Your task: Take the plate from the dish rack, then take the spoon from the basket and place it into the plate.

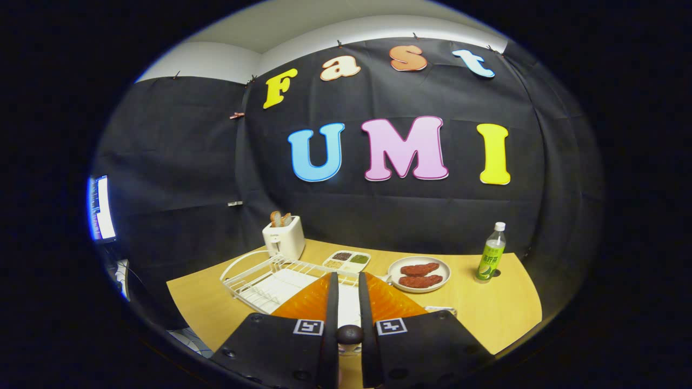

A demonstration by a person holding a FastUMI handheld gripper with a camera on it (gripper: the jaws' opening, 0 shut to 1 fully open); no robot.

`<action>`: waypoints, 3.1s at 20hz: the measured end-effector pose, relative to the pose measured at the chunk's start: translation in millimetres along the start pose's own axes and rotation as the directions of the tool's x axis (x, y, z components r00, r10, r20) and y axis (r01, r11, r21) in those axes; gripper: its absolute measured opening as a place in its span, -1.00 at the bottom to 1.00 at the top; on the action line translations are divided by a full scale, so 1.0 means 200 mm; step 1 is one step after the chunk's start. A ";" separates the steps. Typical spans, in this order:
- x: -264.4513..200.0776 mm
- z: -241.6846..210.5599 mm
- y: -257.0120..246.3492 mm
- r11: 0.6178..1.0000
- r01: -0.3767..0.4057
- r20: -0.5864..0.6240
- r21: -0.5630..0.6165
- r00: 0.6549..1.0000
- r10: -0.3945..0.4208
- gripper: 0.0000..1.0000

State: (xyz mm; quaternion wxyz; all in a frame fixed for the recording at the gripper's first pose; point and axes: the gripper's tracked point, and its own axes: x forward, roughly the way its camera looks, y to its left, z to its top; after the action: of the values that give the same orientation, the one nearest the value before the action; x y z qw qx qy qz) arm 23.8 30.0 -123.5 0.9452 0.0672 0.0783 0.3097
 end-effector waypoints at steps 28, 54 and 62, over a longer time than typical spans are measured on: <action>0.04 -0.80 0.41 0.992 -0.099 -0.257 0.074 0.960 0.114 0.45; -0.32 0.27 -0.18 0.983 0.174 -0.054 0.052 0.984 -0.171 0.97; -0.53 0.37 -0.10 0.895 0.438 -0.007 0.086 0.898 -0.439 0.96</action>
State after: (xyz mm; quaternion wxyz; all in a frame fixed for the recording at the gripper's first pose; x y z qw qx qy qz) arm -34.5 -55.4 -43.2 0.9874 0.0900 0.0987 0.0848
